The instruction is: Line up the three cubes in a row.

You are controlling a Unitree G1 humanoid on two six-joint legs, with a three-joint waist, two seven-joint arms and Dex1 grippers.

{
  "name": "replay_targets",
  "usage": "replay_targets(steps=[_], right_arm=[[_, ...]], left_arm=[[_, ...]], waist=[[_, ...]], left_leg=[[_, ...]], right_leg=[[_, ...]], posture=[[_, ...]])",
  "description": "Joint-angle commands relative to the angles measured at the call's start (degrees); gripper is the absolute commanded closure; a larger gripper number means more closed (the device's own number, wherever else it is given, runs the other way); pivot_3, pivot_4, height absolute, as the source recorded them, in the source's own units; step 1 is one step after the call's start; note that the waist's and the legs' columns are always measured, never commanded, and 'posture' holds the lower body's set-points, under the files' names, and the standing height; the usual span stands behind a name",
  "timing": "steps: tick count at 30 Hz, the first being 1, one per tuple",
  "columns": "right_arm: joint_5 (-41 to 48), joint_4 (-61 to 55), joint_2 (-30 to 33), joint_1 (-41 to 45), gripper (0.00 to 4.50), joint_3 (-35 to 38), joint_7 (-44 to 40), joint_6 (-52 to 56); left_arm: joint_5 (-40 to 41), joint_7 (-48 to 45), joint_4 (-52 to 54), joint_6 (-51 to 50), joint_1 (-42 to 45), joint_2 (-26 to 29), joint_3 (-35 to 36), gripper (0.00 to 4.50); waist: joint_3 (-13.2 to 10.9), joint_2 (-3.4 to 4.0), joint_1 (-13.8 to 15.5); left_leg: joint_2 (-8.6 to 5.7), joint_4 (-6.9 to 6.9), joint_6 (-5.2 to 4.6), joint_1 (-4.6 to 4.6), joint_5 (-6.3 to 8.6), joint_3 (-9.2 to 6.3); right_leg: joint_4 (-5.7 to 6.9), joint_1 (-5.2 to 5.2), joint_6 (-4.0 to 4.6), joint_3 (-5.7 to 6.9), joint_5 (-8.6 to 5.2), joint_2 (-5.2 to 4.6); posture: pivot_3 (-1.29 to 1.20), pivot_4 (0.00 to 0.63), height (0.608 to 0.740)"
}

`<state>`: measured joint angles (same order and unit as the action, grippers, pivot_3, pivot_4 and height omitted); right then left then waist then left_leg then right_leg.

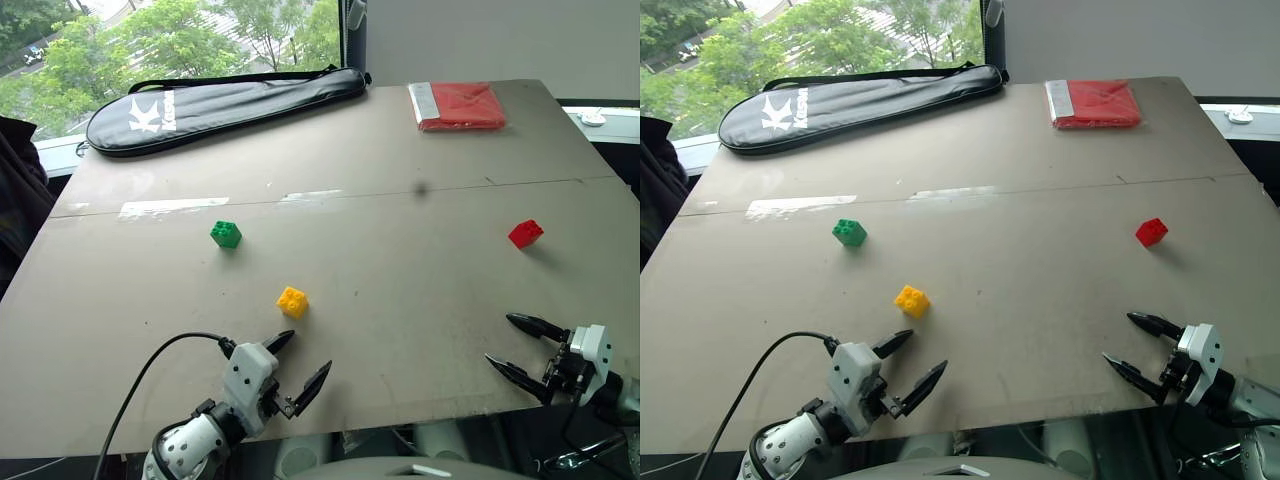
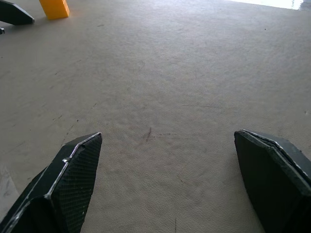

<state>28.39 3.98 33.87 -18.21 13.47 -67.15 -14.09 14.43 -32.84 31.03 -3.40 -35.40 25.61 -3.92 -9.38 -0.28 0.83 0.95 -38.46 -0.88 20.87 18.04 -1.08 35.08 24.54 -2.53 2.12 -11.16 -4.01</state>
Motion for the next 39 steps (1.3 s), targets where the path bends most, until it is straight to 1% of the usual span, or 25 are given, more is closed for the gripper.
replay_targets(steps=[1,9,17,26,30,33,35,38,39], right_arm=[[0.2,-1.4,0.5,-0.4,0.0,1.4,-0.1,-0.9],[-0.5,-0.9,0.3,-0.1,0.0,1.0,0.0,-1.3],[-1.3,-0.2,-0.4,0.2,0.0,1.1,0.9,-2.1],[-1.2,1.2,-0.5,1.2,0.0,2.2,2.8,-2.4],[2.8,-0.1,-1.0,4.9,0.0,6.4,9.6,2.4],[2.9,-0.4,-0.4,9.1,0.0,8.7,16.3,7.4],[2.0,-0.2,0.2,11.8,0.0,9.2,19.6,10.2],[-2.6,3.8,3.3,19.7,0.0,7.4,25.9,17.5],[-3.8,5.5,4.2,22.2,0.0,6.5,26.3,18.8]], left_arm=[[0.2,-0.9,0.4,-0.8,-0.8,0.5,-1.0,0.03],[0.7,-1.4,-0.1,-0.7,-1.1,1.1,-0.4,0.03],[0.8,-1.3,0.8,-1.9,0.0,1.5,-0.6,0.03],[1.1,-1.4,1.1,-2.8,0.8,1.8,-0.3,0.03],[2.0,-3.1,3.7,-4.8,2.5,4.0,-0.7,0.03],[3.7,-4.8,6.2,-7.4,5.1,6.4,0.0,0.03],[4.4,-5.7,6.9,-8.9,7.3,7.8,0.5,0.03],[7.8,-7.8,8.0,-13.4,14.8,10.6,1.6,0.03],[9.1,-8.3,8.4,-15.3,17.4,11.6,2.0,0.03]], waist=[[0.0,0.0,0.0],[0.0,-0.02,0.0],[0.0,-0.02,0.0],[0.0,-0.01,0.0],[0.0,-0.01,0.0],[0.0,-0.04,-0.1],[0.0,-0.07,-0.1],[0.0,-0.05,-0.1],[0.0,-0.05,-0.1]], left_leg=[[0.0,0.0,0.0,0.0,0.0,0.01],[-0.01,-0.13,0.0,-0.14,0.0,0.22],[0.01,-0.63,0.0,-0.15,0.0,0.27],[0.01,-0.81,-0.01,-0.15,0.0,0.31],[0.0,-0.82,-0.01,-0.15,0.0,0.34],[0.0,-0.85,-0.01,-0.14,-0.01,0.38],[0.0,-0.85,-0.01,-0.14,-0.01,0.37],[-0.01,-0.84,-0.01,-0.14,-0.01,0.33],[-0.01,-0.86,-0.01,-0.13,-0.02,0.34]], right_leg=[[0.01,0.0,0.0,-0.01,0.0,0.0],[0.32,0.01,0.0,-0.23,-0.01,0.0],[0.79,0.02,0.0,-0.3,-0.01,0.0],[0.85,0.01,-0.01,-0.4,0.0,0.02],[0.87,0.01,-0.01,-0.44,0.0,0.03],[0.89,0.02,-0.01,-0.48,0.01,0.05],[0.92,0.03,0.0,-0.5,0.02,0.08],[0.96,0.03,0.04,-0.52,0.05,0.14],[0.98,0.05,0.09,-0.53,0.08,0.15]], posture=[[0.0,0.15,0.701],[0.0,0.15,0.701],[0.0,0.15,0.701],[0.0,0.15,0.701],[0.0,0.15,0.701],[0.0,0.15,0.701],[0.0,0.15,0.701],[0.0,0.15,0.701],[0.0,0.15,0.701]])
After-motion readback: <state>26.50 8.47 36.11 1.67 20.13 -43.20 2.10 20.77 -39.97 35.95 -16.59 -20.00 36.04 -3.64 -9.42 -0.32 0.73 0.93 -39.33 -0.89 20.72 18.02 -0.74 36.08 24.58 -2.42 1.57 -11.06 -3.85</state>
